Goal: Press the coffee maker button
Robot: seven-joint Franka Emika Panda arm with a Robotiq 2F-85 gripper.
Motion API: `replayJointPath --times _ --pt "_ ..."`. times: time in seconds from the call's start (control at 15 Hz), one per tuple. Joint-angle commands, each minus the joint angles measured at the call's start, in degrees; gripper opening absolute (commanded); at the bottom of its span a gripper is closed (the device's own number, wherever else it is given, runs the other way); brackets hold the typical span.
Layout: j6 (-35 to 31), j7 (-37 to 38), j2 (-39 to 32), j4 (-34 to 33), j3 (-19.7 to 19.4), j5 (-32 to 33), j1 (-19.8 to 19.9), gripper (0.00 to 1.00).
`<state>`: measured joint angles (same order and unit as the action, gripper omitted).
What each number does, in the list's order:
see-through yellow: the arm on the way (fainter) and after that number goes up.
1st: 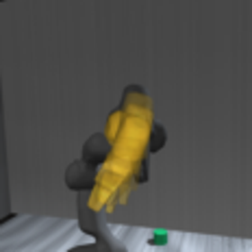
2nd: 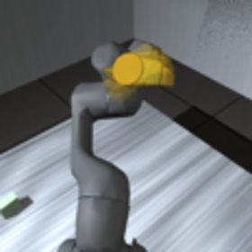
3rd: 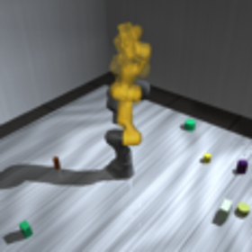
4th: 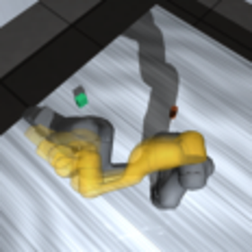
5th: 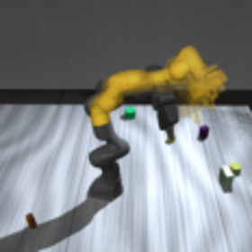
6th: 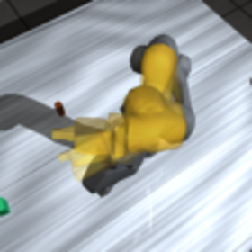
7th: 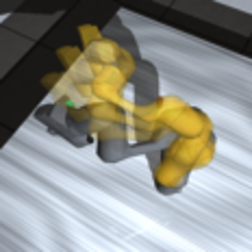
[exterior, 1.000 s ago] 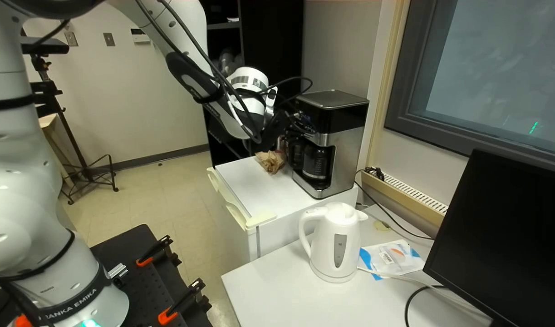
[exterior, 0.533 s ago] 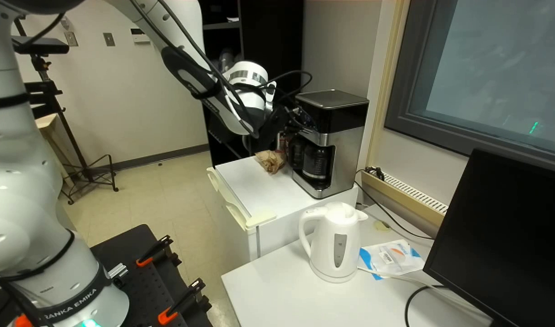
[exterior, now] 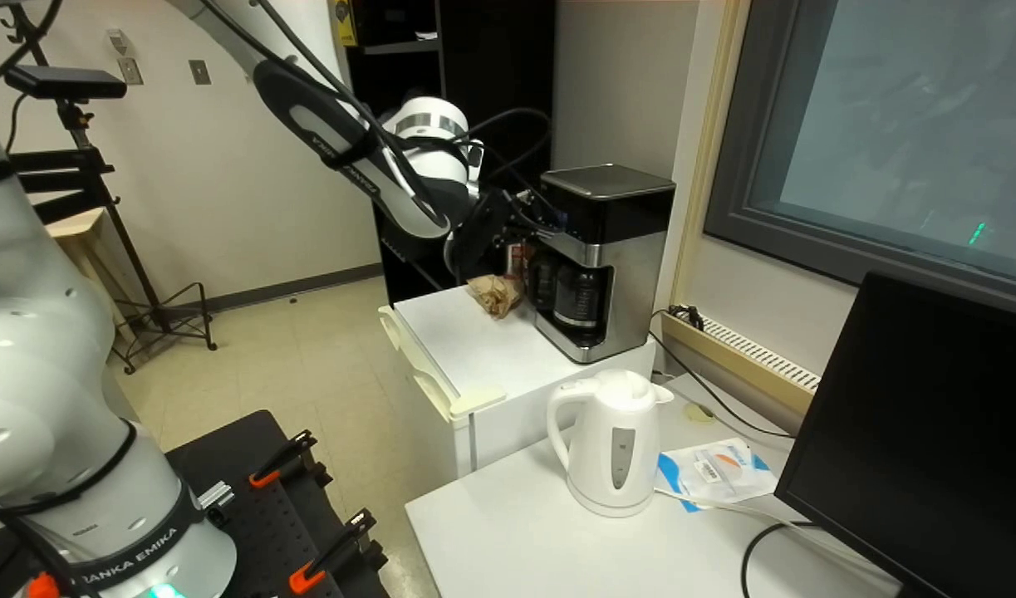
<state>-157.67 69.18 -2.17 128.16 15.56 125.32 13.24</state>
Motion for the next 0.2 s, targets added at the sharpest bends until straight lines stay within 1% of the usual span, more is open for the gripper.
replayJointPath --times 0.0,0.13 --pt "-2.77 5.37 6.09 5.22 0.23 4.60 -0.11 0.00" --pt "-3.46 8.30 8.40 7.26 0.25 7.07 -0.47 0.00"
